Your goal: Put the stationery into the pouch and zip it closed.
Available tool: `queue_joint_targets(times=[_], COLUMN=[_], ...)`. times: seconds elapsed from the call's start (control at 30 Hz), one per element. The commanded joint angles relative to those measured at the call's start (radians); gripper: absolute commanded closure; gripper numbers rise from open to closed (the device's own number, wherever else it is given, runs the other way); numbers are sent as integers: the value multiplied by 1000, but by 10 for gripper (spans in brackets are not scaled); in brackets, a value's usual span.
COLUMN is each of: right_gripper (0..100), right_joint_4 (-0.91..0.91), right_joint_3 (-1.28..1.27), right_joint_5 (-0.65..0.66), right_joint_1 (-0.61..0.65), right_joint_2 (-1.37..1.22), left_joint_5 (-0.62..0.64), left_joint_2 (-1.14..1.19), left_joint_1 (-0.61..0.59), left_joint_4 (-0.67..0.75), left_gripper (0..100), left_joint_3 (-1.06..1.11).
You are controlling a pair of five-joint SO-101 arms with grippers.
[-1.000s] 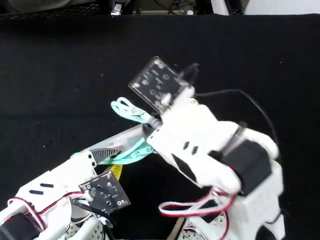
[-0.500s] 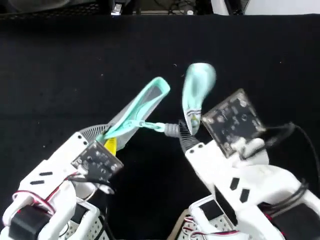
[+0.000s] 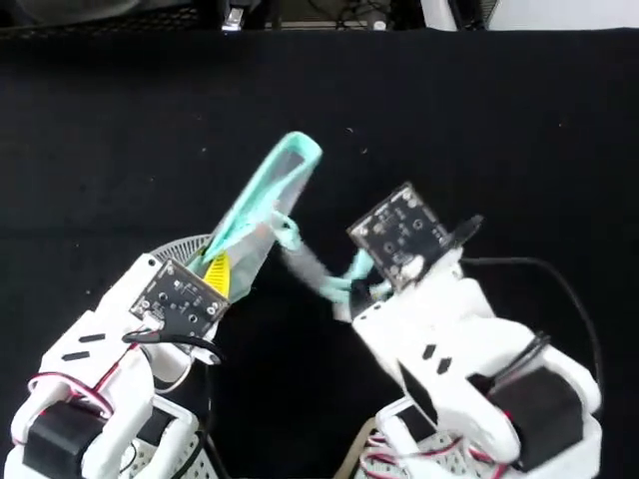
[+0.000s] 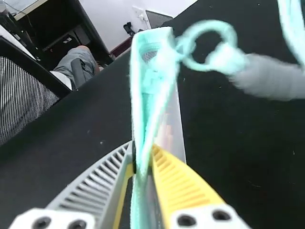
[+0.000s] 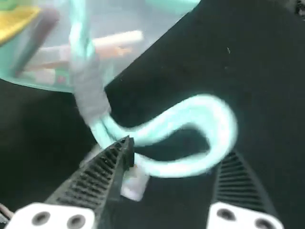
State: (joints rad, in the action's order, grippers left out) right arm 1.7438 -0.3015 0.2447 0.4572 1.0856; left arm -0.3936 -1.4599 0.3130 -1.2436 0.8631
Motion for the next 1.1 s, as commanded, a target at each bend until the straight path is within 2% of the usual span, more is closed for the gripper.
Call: queue_joint_targets(times=[0.0,0.3,0.4,0.5,0.6,0.7,0.9,1.07], right_gripper=[724,719,719,719,722,723,719,719], right_joint_4=[-14,-12,-58,-193,-402,-551,-598,-718], right_joint_3=[35,33,-36,-183,-318,-358,-361,-367], right_joint_5=[0,-2,-2,-2,-2,-2,-2,-72], right_joint_1=[54,58,60,60,60,66,235,262], right_joint_2=[15,85,85,90,94,94,87,87], left_joint_5=[18,20,20,20,20,20,20,20], left_joint_2=[5,5,5,5,5,5,5,5], left_joint_1=[-22,-22,-22,-22,-22,-22,-22,-22], left_joint_4=[-3,2,2,3,-2,-2,-3,-3], left_gripper=[970,970,970,970,970,970,970,970], left_joint_3=[18,18,18,18,18,18,19,19])
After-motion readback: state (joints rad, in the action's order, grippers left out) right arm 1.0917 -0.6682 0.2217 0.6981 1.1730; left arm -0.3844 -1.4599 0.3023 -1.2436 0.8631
